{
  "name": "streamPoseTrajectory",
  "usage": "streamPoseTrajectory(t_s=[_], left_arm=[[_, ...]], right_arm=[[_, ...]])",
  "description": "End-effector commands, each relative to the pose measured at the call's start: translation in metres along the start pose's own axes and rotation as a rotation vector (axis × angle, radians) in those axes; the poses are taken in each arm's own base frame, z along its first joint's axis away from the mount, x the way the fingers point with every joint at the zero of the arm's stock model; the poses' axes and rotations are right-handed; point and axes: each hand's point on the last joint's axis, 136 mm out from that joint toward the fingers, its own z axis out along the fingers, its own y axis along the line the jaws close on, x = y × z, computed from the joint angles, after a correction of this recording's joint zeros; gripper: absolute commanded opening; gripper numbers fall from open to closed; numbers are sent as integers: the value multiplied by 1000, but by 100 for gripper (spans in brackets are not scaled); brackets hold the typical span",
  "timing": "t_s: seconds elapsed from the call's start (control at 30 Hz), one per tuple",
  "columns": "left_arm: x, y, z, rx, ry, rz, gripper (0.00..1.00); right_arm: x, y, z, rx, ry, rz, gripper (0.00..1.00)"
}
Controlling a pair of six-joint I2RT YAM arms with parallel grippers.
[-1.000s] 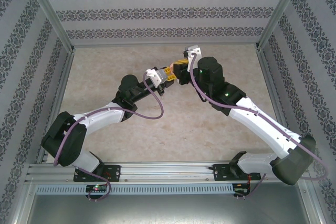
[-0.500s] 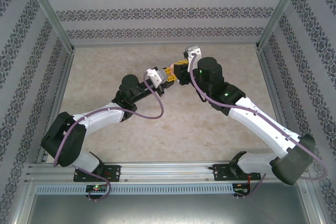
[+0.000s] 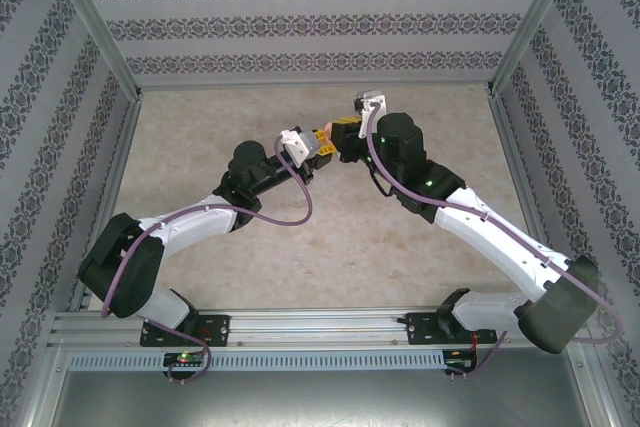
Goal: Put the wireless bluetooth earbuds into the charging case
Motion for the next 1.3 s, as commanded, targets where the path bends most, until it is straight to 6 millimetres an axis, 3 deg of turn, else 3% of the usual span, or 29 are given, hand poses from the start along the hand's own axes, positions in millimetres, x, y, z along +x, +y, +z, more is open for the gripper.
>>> streamPoseTrajectory(t_s=[0.0,0.5,0.87,1.1,1.27], left_arm=[[-60,-4,1,17,-161,50,0],[-69,-4,1,27,-178,31,0],[-69,-8,1,53,-162,26,0],[-69,-9,3,67,-157,23,0],[-67,-10,4,70,-146,15,0]], right_arm=[[16,-2,-1,-7,43,19,19],[31,-9,-1,2,80,-30,19],[43,1,3,-76,133,-276,18],[50,13,4,-157,188,-328,18],[44,8,7,-145,187,-274,25]])
